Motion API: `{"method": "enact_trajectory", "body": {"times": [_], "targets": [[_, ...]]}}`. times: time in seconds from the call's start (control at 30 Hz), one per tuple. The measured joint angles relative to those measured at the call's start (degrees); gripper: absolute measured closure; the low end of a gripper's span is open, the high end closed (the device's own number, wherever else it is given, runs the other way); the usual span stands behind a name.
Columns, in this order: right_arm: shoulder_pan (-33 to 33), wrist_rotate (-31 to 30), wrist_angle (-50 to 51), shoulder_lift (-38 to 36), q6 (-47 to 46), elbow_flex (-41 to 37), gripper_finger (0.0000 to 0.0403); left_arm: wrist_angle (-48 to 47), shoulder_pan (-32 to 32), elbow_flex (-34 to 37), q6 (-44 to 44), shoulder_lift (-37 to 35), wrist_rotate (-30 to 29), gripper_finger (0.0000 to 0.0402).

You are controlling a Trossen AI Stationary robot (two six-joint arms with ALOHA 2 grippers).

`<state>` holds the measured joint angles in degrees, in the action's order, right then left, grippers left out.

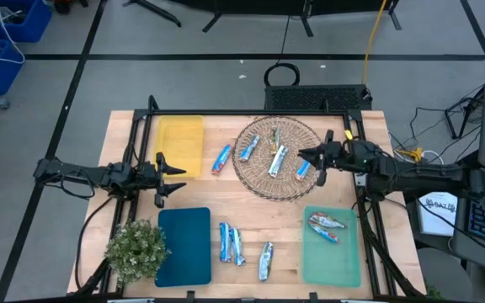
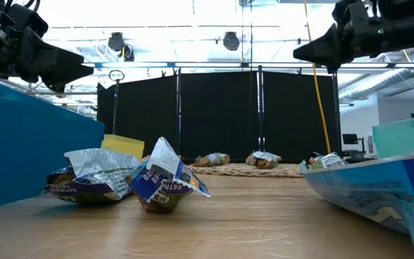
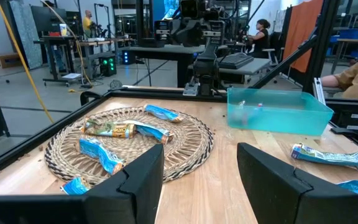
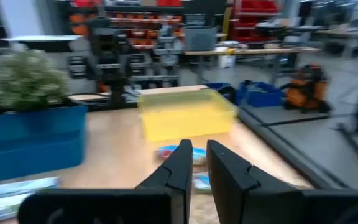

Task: Pick and place Granola Bars by type
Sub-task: Put the red granola bar into the light blue bin

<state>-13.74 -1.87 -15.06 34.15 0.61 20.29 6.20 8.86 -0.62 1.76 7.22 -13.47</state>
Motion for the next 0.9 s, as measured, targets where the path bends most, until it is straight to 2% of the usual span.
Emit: {"method": "enact_trajectory", "body": {"times": [0.1, 0.43, 0.9], "targets": [[-0.24, -2.62, 2.61, -2.24, 1.49, 0.0, 0.0367, -0.02, 0.0, 0.0, -0.01, 0.0, 0.01, 0.0192], [-0.22, -2.87, 7.88, -10.08, 4.39, -0.14, 0.038, -0.01, 0.0, 0.01, 0.0, 0.0, 0.02, 0.0192], [-0.2, -2.89, 2.4, -16.37, 3.3, -10.05, 0.0382, 0.0, 0.0, 0.0, 0.0, 0.0, 0.02, 0.0192]]}}
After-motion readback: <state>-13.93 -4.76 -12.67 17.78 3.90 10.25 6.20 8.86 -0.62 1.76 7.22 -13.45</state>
